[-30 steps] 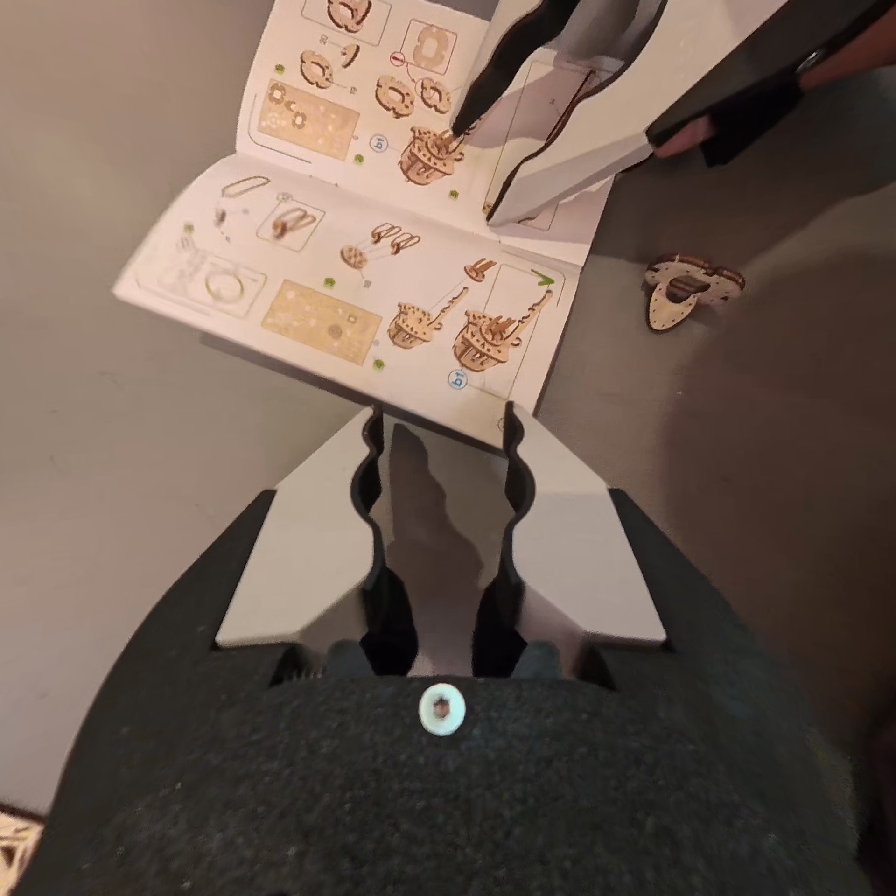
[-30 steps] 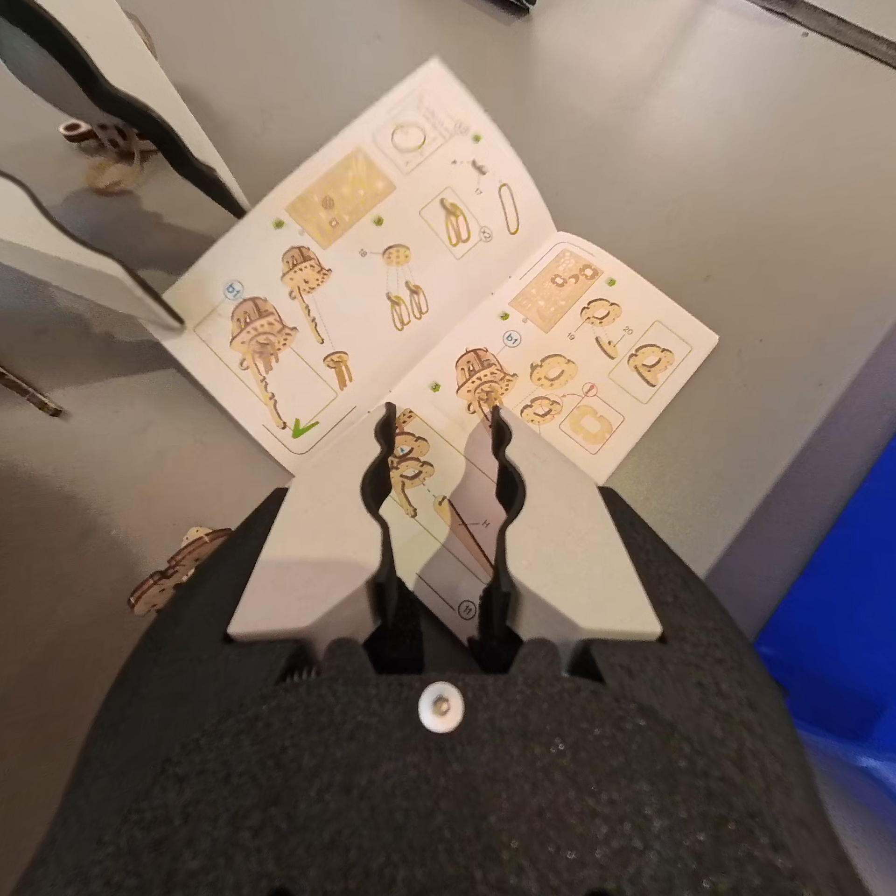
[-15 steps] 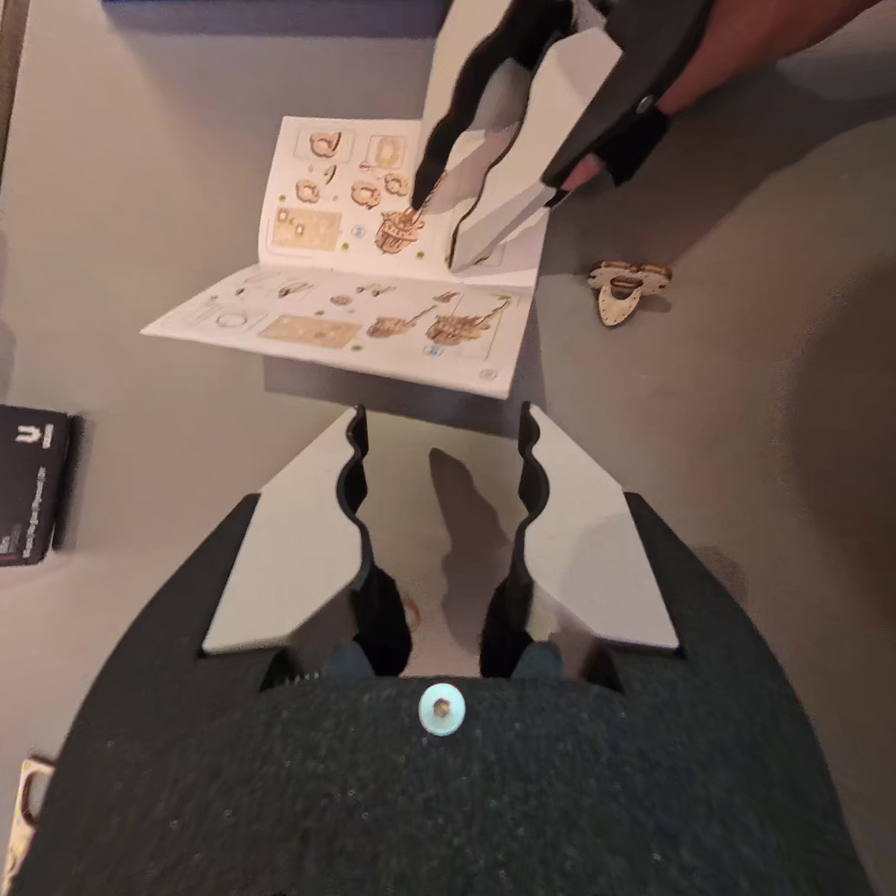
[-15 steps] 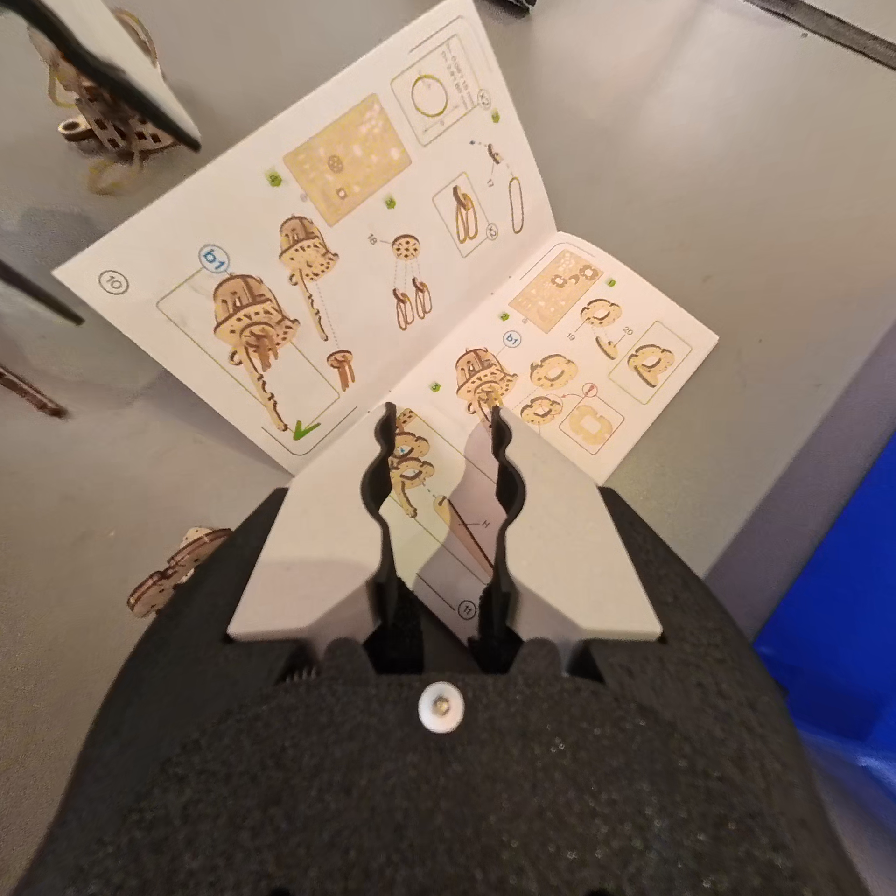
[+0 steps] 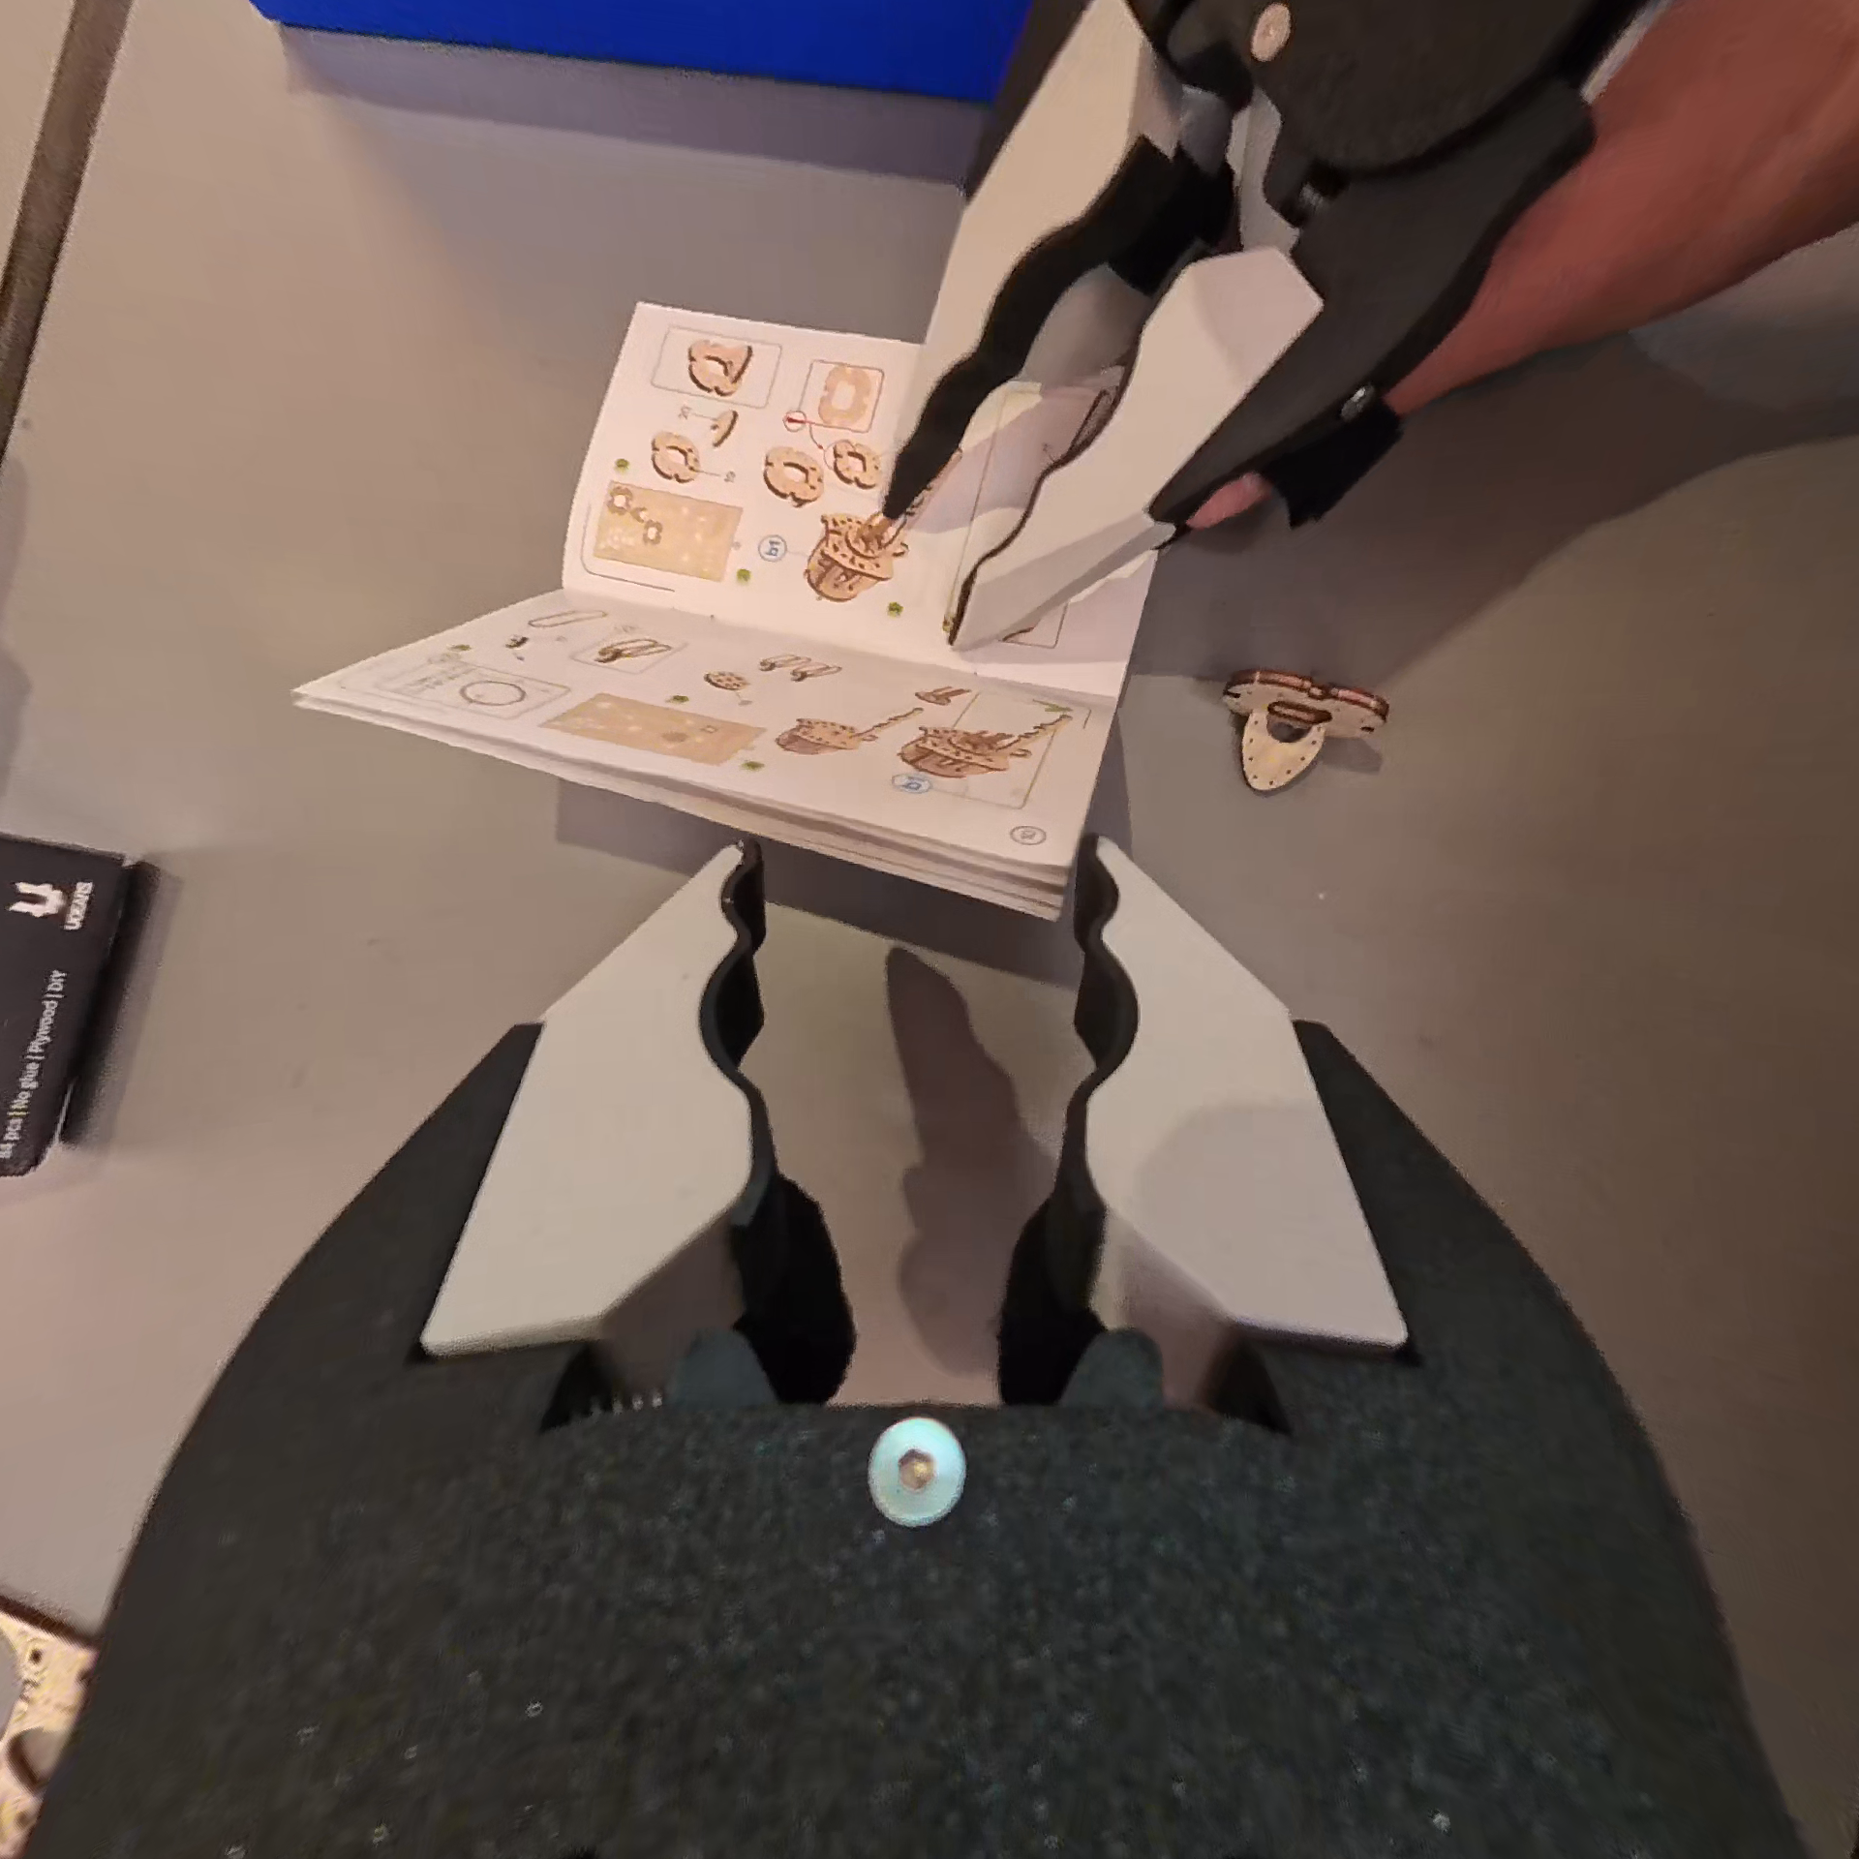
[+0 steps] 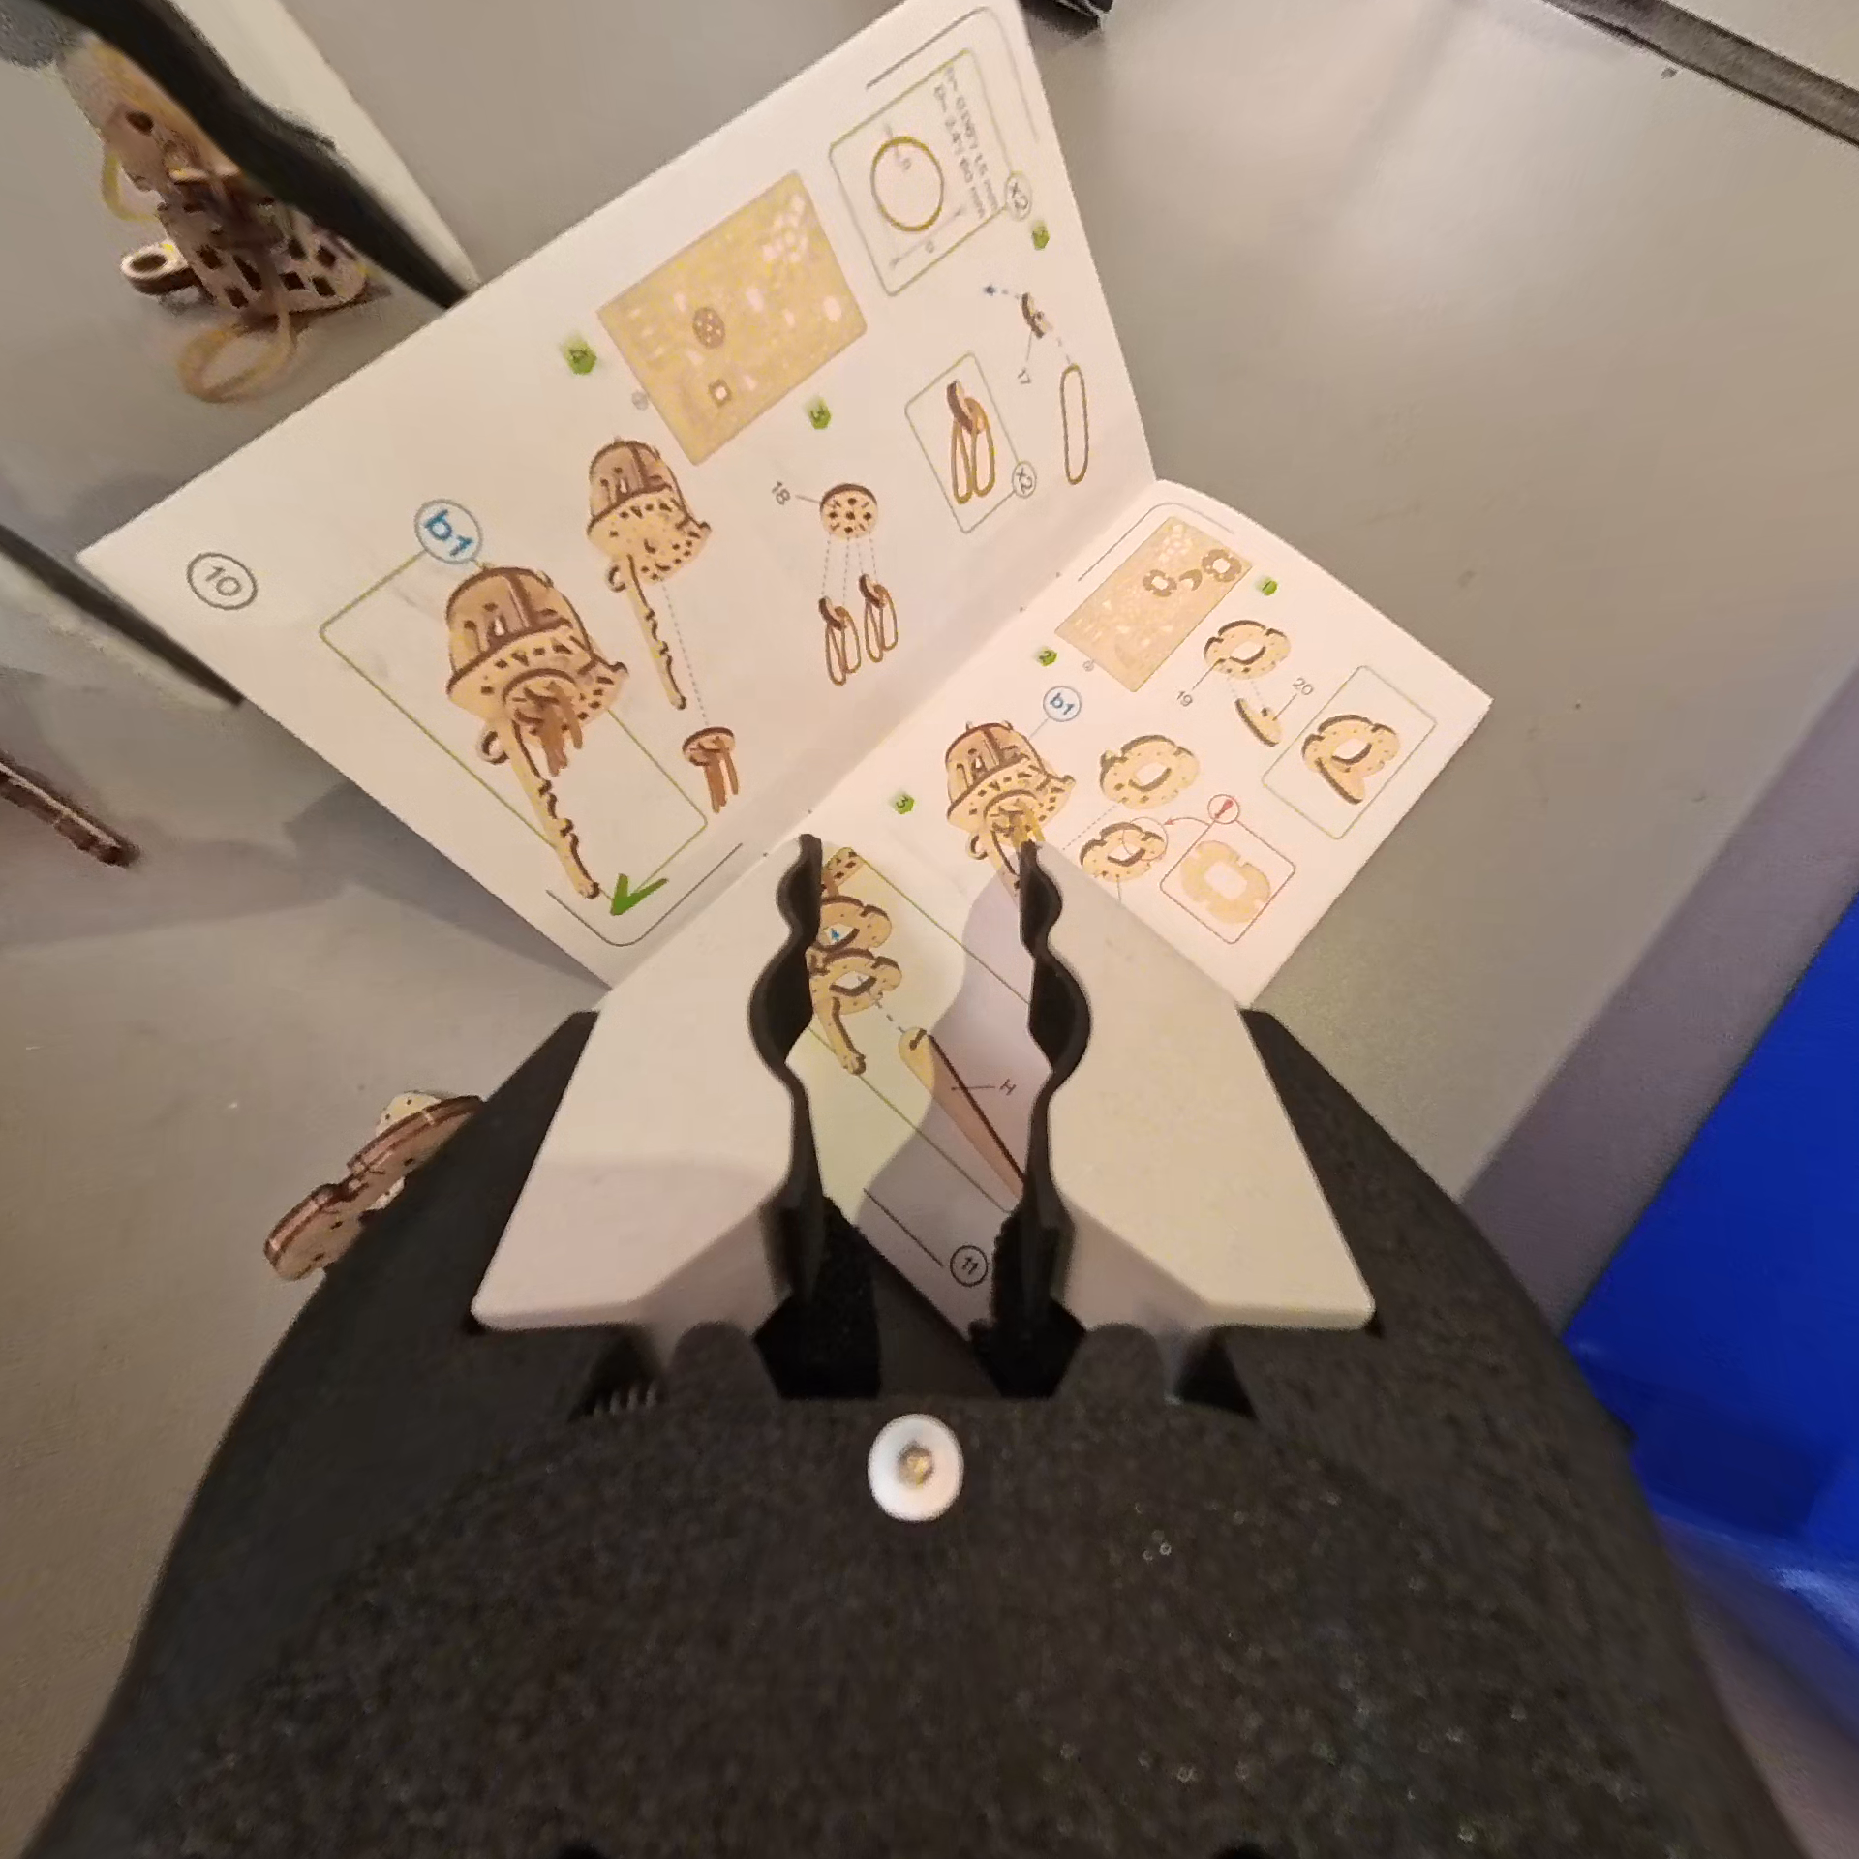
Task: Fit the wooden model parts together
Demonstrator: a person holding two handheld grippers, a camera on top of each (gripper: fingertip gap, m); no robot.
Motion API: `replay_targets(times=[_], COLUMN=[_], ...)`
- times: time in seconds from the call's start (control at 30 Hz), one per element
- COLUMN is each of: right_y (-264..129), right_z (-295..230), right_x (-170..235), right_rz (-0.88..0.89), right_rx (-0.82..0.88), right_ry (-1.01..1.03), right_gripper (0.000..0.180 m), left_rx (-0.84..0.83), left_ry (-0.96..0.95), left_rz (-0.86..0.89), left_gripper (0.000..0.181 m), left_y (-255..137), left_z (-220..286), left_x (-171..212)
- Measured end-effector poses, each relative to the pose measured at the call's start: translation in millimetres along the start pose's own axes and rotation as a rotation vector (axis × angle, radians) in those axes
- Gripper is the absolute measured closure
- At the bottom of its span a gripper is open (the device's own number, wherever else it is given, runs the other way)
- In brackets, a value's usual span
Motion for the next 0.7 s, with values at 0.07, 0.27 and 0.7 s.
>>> replay_targets(times=[0.07, 0.27, 0.7], right_y=[0, 0, 0], right_z=[0, 0, 0], right_x=[0, 0, 0], right_rz=[0.0, 0.0, 0.0], right_rx=[0.0, -0.001, -0.002], right_ry=[0.0, 0.002, 0.003], right_gripper=[0.141, 0.141, 0.141], left_rx=[-0.004, -0.017, -0.042], left_ry=[-0.009, 0.0, -0.038], left_rz=[0.0, -0.007, 0.024], left_gripper=[0.119, 0.117, 0.117], left_y=[0, -4, -13], left_z=[-2, -2, -10], left_x=[0, 0, -4])
Point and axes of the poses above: each gripper's, where its closed fingertips meet, y out along the fingers, x out of its underside, z = x × y across the jaws, the point moved 4 cm from there along -y, back along the fingers, and after that the axes turned 12 degrees about y, right-handed, at the moved point
